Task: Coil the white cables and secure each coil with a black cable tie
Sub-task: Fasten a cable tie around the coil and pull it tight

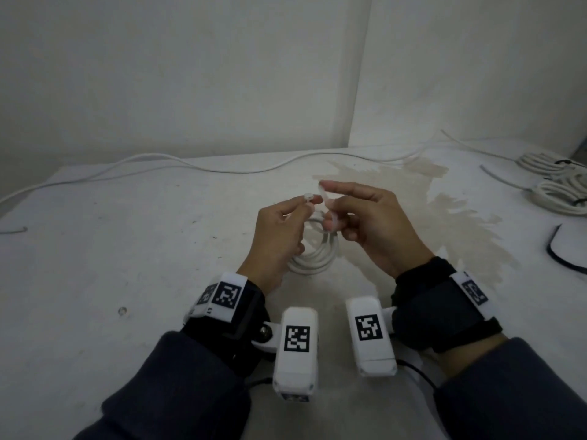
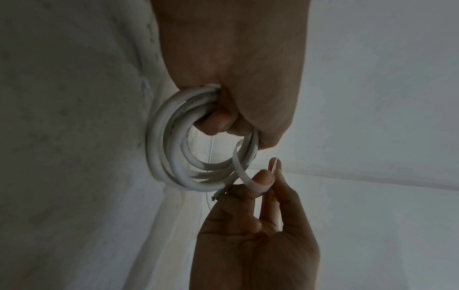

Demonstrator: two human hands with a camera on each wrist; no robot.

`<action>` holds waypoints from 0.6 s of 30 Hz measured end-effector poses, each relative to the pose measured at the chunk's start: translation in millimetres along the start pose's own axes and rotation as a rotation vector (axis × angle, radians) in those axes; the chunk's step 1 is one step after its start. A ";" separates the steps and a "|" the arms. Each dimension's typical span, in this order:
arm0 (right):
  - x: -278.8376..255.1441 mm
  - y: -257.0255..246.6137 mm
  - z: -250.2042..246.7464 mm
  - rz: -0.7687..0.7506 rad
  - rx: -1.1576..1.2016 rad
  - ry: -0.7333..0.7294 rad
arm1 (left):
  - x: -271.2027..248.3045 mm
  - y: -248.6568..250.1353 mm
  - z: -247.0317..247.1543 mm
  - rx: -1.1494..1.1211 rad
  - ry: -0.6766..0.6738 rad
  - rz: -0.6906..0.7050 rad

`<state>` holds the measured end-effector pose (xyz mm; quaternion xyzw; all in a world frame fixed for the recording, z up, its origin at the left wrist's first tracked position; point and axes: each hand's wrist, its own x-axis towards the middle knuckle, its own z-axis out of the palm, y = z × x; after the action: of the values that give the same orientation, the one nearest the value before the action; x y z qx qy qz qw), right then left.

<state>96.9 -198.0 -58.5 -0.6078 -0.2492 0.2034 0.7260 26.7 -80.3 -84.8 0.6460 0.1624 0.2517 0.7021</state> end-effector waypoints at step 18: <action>3.3 6.0 0.9 -0.111 -0.132 0.006 | -4.6 4.2 1.3 0.096 -0.068 0.113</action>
<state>99.0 -194.2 -63.8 -0.6402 -0.2934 0.1441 0.6952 23.0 -83.8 -80.9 0.6954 0.1136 0.2608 0.6599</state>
